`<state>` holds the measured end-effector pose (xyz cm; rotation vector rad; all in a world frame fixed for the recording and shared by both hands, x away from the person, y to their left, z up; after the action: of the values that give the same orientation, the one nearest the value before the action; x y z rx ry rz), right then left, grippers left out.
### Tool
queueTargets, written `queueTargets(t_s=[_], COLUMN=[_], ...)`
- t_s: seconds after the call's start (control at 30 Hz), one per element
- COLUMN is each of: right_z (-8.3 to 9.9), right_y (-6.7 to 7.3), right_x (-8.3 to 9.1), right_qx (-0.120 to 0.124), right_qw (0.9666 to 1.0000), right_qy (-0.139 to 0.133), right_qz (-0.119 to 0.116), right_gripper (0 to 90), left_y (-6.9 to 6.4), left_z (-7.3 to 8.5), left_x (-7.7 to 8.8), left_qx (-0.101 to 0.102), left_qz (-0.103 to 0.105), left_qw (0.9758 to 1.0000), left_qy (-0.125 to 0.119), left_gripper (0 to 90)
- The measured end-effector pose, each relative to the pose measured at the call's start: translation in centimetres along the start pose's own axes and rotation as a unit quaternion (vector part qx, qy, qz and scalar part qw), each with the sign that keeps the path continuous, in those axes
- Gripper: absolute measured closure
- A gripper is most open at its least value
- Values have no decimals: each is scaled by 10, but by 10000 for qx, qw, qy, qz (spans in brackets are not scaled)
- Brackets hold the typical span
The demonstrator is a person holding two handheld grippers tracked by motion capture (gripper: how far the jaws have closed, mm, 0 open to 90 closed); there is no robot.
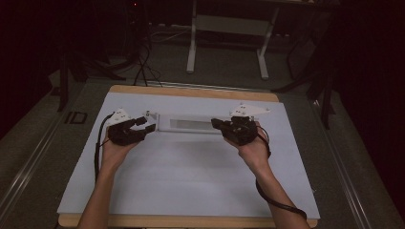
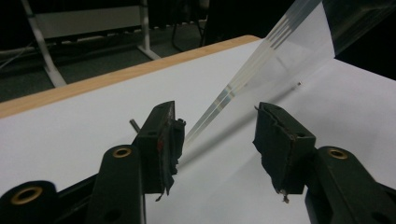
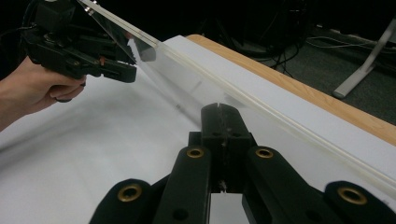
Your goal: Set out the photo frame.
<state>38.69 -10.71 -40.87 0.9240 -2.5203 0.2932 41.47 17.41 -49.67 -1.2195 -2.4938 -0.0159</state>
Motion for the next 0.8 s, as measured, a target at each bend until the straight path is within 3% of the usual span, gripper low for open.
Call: queueTargets(t_s=[0.17, 0.47, 0.57, 0.8], right_z=[-1, -3, -3, 2], right_y=[-1, -3, -7, -17], right_x=[0, -2, -4, -2], right_qx=[-2, -8, 0, -25], right_qw=[10000, 10000, 9999, 9995], right_qy=[0, 5, 15, 47], right_qz=[0, 29, 116, 298], right_gripper=[900, 900, 900, 900], left_y=[-1, -6, -6, -5], left_z=[-3, -7, -8, -10], left_x=[-6, -17, -19, -20], left_qx=[-115, -295, -308, -297], left_qz=[-91, -177, -287, -332], left_qw=[9997, 9993, 9990, 9989], left_qy=[-183, -116, -137, -114], left_gripper=[484, 483, 478, 484])
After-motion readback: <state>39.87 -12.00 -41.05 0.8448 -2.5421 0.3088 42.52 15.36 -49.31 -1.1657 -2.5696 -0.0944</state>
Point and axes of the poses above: each handheld gripper's, and its own axes: x roughly backward along the jaws, z roughly out of its underside, y roughly to its left, the point moved 7 cm from there along -x, roughly forward along the jaws, and after that the axes turned 10 degrees about z, right-handed, at the moved point
